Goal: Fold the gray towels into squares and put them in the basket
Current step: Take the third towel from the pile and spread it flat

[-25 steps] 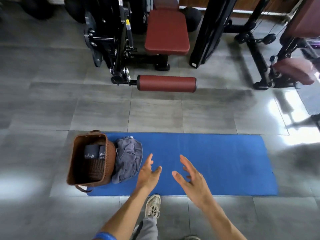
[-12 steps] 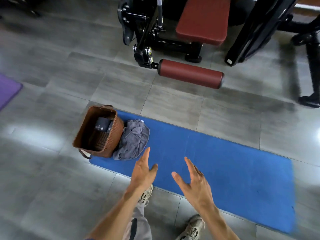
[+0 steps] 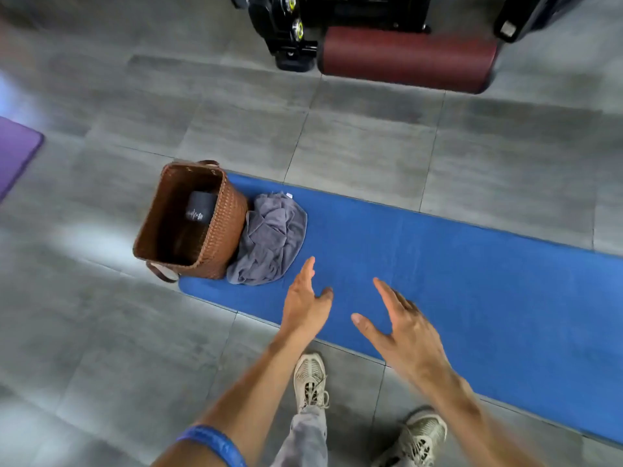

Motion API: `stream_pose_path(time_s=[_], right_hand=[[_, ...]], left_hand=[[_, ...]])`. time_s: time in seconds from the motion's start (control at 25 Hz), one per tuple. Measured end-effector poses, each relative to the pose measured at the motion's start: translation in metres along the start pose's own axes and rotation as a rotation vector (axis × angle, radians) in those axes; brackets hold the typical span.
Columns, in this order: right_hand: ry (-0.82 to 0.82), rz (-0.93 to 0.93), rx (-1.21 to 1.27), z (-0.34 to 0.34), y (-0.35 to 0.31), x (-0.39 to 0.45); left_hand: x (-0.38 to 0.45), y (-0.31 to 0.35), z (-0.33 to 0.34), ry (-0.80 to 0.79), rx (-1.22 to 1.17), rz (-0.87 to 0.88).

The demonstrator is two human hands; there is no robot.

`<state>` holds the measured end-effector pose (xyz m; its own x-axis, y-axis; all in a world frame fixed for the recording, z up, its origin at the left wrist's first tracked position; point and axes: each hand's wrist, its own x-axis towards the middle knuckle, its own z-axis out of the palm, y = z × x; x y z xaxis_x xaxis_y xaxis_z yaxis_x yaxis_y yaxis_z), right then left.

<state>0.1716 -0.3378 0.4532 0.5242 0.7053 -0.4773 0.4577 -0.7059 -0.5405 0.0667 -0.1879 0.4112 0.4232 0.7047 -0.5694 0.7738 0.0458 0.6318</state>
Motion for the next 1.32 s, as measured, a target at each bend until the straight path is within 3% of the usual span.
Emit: stream_pose_path(time_s=[0.2, 0.36, 0.6, 0.84, 0.92, 1.04, 1.2, 1.32], right_hand=[[0.052, -0.037, -0.176, 0.098, 0.086, 0.104], [0.064, -0.2, -0.356, 0.148, 0.14, 0.187], [0.024, -0.307, -0.557, 0.205, 0.163, 0.279], [-0.104, -0.328, -0.739, 0.265, 0.161, 0.308], [-0.067, -0.417, -0.766, 0.27, 0.163, 0.31], [-0.081, -0.41, -0.632, 0.263, 0.163, 0.309], [-0.101, -0.392, -0.482, 0.264, 0.164, 0.31], [-0.136, -0.407, -0.503, 0.273, 0.168, 0.312]], left_hand=[[0.129, -0.09, 0.049, -0.035, 0.119, 0.093], [0.218, -0.135, 0.073, -0.092, 0.556, 0.298], [0.321, -0.183, 0.11, -0.005, 0.511, 0.31], [0.376, -0.264, 0.094, 0.107, 0.519, 0.199], [0.382, -0.285, 0.082, 0.156, 0.65, 0.18], [0.386, -0.32, 0.065, 0.144, 0.872, 0.052], [0.388, -0.349, 0.047, 0.298, 0.862, 0.063], [0.4, -0.35, 0.027, 0.255, 0.713, -0.102]])
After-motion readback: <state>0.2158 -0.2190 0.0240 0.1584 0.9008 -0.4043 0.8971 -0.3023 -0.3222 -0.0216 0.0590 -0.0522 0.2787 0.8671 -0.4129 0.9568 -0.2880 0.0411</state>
